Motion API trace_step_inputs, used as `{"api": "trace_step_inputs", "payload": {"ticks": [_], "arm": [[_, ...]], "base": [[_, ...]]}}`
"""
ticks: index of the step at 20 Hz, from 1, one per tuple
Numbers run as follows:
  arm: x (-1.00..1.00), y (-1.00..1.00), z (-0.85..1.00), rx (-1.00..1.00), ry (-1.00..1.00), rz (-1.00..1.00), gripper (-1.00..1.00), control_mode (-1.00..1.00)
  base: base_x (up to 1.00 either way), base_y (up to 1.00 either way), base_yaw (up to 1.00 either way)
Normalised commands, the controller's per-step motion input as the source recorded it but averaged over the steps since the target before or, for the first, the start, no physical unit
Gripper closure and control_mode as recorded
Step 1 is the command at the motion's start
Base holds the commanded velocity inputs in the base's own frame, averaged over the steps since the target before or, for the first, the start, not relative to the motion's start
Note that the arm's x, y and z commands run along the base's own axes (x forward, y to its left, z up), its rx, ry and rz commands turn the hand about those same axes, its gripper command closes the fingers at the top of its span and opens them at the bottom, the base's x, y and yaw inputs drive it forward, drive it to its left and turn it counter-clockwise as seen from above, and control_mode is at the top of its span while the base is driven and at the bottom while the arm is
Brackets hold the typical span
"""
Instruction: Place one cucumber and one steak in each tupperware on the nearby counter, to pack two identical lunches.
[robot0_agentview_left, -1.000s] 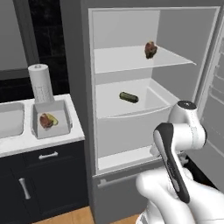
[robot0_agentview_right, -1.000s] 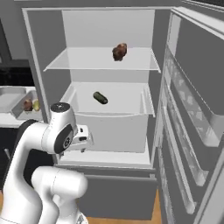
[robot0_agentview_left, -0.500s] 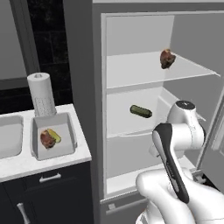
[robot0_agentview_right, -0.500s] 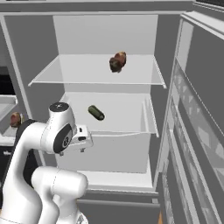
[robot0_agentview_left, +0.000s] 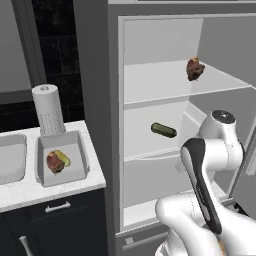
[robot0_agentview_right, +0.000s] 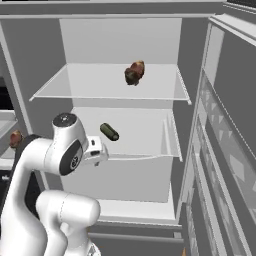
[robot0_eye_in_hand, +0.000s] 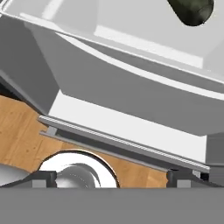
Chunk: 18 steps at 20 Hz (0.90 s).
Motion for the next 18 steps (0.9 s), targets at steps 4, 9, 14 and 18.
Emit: {"api": "trace_step_inputs", "payload": {"ticks": [4, 9, 14, 18], "arm": [[0.19, -0.04, 0.63, 0.0, -0.41, 0.15, -1.0, -1.0], [0.85, 0.0, 0.84, 0.0, -0.34, 0.11, -1.0, -1.0], [1.0, -0.22, 0.06, 0.07, -0.05, 0.0, -1.0, -1.0], [0.99, -0.46, -0.07, 0.14, 0.0, 0.0, -1.0, -1.0]], "base": [[0.0, 0.0, 0.0], [0.0, 0.0, 0.0], [0.0, 0.0, 0.0], [0.0, 0.0, 0.0]]}}
